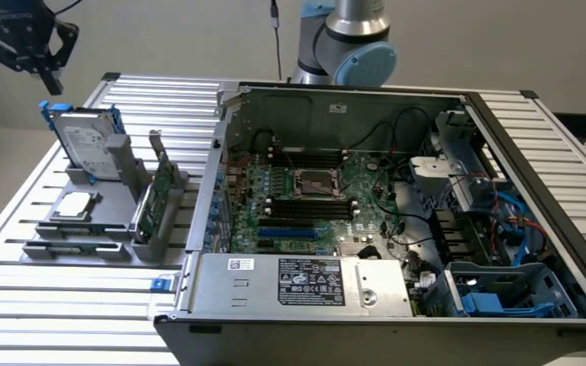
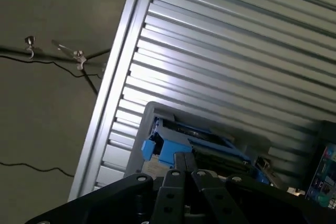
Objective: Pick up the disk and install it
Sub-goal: 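Pick up the disk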
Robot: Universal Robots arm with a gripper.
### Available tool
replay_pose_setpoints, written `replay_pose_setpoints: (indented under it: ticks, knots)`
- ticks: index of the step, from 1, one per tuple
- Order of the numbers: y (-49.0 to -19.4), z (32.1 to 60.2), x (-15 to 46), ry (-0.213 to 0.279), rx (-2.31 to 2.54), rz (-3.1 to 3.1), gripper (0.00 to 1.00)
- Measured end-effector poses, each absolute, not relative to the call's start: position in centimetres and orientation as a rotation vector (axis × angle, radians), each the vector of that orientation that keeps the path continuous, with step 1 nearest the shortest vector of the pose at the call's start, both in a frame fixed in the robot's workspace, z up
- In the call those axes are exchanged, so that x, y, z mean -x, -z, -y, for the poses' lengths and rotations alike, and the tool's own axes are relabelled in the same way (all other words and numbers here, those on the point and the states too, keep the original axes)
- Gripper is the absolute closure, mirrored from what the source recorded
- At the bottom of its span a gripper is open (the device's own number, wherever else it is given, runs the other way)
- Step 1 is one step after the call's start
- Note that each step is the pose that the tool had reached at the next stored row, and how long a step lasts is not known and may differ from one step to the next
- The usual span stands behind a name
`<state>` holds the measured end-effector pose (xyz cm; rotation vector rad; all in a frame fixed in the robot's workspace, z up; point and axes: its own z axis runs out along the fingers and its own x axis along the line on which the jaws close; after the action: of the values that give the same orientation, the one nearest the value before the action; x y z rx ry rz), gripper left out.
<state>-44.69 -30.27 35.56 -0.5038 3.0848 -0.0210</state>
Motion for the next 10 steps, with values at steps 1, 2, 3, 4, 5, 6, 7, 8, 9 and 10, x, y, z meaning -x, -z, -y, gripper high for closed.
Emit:
replay_pose_setpoints:
  ticks: [1,2,3,4,5,6,7,8,9,10]
  knots:
    - [-35.56,30.27,44.69,0.021,0.532,-3.080,0.89]
    - [-35.56,30.27,44.69,0.021,0.559,-3.075,0.89]
    - [-35.56,30.26,44.69,0.021,0.587,-3.070,0.89]
    - [-35.55,30.26,44.69,0.021,0.614,-3.064,0.89]
    - [-35.51,30.26,44.70,0.020,0.644,-3.058,0.89]
    - [-35.44,30.26,44.70,0.020,0.670,-3.052,0.89]
    - [-35.36,30.27,44.69,0.020,0.698,-3.046,0.89]
    - [-35.29,30.27,44.69,0.020,0.727,-3.039,0.89]
    - [-35.21,30.27,44.69,0.020,0.754,-3.032,0.89]
    - [-35.13,30.26,44.69,0.019,0.781,-3.025,0.89]
